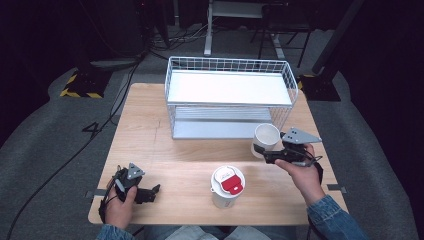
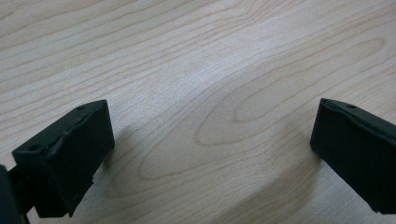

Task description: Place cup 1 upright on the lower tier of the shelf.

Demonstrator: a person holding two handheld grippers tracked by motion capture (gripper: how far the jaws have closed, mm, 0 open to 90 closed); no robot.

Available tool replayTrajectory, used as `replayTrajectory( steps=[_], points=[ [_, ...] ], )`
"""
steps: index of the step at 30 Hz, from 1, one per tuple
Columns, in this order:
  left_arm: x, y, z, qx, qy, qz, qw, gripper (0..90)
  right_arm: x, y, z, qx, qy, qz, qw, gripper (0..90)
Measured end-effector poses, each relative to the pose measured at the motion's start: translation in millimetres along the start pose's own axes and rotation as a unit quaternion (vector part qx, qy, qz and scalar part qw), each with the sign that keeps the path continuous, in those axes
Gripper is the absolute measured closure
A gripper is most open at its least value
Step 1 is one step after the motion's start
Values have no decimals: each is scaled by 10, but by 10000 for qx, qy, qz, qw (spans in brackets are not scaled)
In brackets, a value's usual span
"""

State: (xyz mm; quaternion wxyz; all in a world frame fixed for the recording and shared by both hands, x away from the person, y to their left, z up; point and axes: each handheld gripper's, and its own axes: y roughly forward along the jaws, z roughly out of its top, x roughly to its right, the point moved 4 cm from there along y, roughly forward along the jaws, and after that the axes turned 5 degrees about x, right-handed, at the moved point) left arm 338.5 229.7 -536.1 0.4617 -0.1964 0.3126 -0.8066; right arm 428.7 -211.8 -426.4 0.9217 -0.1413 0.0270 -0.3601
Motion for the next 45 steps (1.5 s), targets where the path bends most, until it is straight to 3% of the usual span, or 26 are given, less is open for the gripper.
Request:
replayTrajectory(
  steps=[11, 34, 45],
  points=[
    [0, 0, 0, -1, -5, -3, 10000, 2, -3, 266, 56, -35, -117, -11, 9999, 220],
    [-3, 4, 5, -4, 18, -12, 10000, 1, 156, 819, 63, -65, 20, -324, 9995, 219],
    [-3, 4, 5, -5, 22, -11, 10000, 1, 166, 1031, 26, 7, 68, -436, 9990, 220]
  ],
)
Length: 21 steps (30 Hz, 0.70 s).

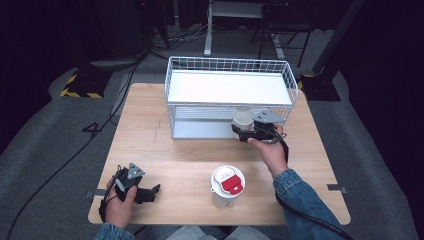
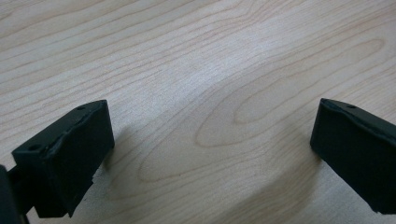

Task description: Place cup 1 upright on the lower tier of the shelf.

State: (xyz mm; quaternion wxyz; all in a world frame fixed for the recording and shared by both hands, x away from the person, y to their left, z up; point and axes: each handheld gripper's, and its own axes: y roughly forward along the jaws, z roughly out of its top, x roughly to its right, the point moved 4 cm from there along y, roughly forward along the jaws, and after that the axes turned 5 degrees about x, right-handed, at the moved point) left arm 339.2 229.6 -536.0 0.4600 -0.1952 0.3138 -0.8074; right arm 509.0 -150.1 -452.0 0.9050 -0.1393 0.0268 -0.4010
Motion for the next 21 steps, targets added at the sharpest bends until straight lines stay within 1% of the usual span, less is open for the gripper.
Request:
replayTrajectory(
  steps=[2, 3, 6, 7, 8, 9, 18, 21],
  points=[
    [-4, -1, 1, -2, 28, 5, 10000, 1, -9, 39, -10, 10, 7, -47, 10000, 220],
    [1, 0, 0, 1, -5, 0, 10000, 1, -17, 79, -16, 26, -38, -42, 10000, 219],
    [-3, 0, 1, 2, 20, 0, 10000, 1, -26, 117, -21, 40, -52, -73, 10000, 219],
    [-3, -1, 0, -2, 27, 5, 10000, 1, -32, 153, -24, 56, -62, -86, 9999, 219],
    [1, 0, -1, 3, -6, 1, 10000, 2, -35, 171, -26, 56, -72, -97, 9999, 219],
    [-3, -1, 0, -3, 21, 3, 10000, 2, -39, 192, -28, 64, -74, -98, 9999, 219],
    [-3, -1, 0, -4, 24, 3, 10000, 2, -49, 349, -79, 94, -127, -166, 9997, 219],
    [-1, 0, 0, 4, 12, 0, 10000, 2, -45, 395, -99, 122, -96, -212, 9997, 219]
  ],
)
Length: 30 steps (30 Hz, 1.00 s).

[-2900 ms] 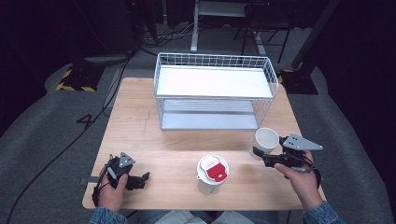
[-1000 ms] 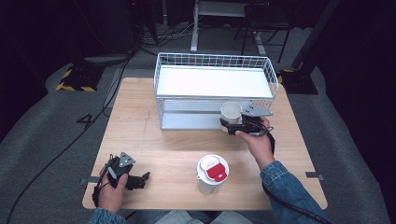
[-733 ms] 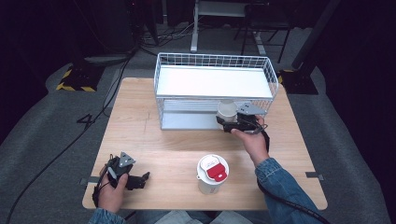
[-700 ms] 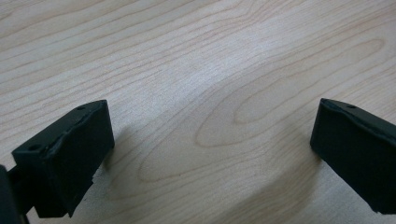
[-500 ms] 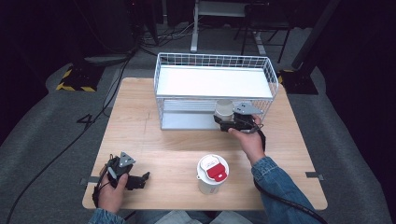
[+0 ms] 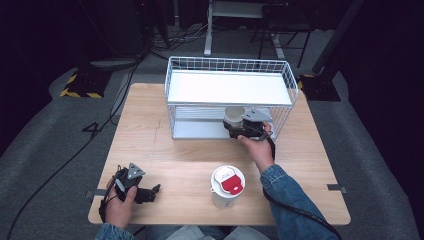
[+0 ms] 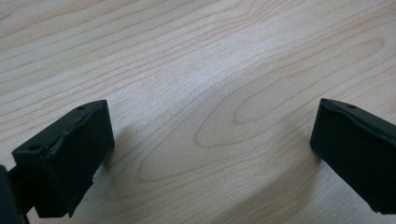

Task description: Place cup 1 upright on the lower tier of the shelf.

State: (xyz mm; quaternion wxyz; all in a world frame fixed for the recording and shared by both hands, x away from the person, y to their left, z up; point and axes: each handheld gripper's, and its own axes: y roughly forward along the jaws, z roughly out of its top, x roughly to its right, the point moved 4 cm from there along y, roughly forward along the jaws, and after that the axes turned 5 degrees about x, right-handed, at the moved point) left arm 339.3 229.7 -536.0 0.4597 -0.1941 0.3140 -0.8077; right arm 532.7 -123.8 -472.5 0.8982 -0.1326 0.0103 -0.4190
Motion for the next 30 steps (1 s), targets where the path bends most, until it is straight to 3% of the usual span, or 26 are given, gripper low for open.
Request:
replayTrajectory(
  steps=[17, 30],
  points=[
    [-3, -2, 0, -8, 19, 5, 10000, 2, -37, 159, -83, 58, 78, -35, 9999, 218],
    [-2, -1, 0, -8, 14, 6, 10000, 2, -30, 231, -152, 42, 317, 6, 9995, 215]
  ],
)
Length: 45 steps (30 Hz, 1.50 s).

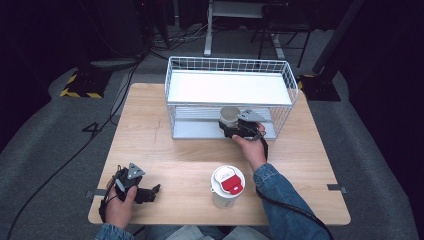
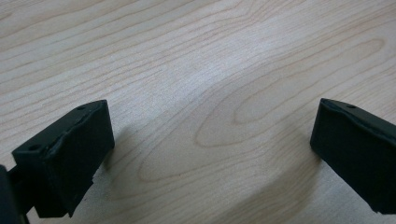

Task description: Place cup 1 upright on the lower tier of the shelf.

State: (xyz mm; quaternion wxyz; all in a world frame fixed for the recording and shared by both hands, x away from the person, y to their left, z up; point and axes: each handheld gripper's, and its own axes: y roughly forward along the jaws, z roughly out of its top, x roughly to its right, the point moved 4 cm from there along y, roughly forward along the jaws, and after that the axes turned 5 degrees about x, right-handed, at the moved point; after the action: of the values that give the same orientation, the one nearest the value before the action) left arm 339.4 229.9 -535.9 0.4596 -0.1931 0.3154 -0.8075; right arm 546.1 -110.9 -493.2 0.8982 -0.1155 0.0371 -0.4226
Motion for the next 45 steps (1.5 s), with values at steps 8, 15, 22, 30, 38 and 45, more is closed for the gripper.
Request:
replayTrajectory(
  steps=[8, 15, 22, 30, 38, 45],
  points=[
    [1, 0, 0, 1, -7, -1, 10000, 2, 16, 38, -4, -65, 224, 64, 9997, 155],
    [0, 0, 0, 0, -1, 0, 10000, 2, 32, 60, -34, -105, 233, -17, 9997, 153],
    [1, 0, 0, 2, -7, 0, 10000, 2, 60, 28, -42, -104, 289, 8, 9995, 155],
    [0, 1, 0, 5, 0, -2, 10000, 1, 85, -69, -10, -82, 329, 69, 9994, 156],
    [0, 1, 1, 6, -1, -1, 10000, 2, 105, -228, -16, -196, 348, 101, 9992, 156],
    [0, 0, 0, 1, 1, 0, 10000, 2, 100, -404, 19, -192, 296, 163, 9992, 156]
  ],
)
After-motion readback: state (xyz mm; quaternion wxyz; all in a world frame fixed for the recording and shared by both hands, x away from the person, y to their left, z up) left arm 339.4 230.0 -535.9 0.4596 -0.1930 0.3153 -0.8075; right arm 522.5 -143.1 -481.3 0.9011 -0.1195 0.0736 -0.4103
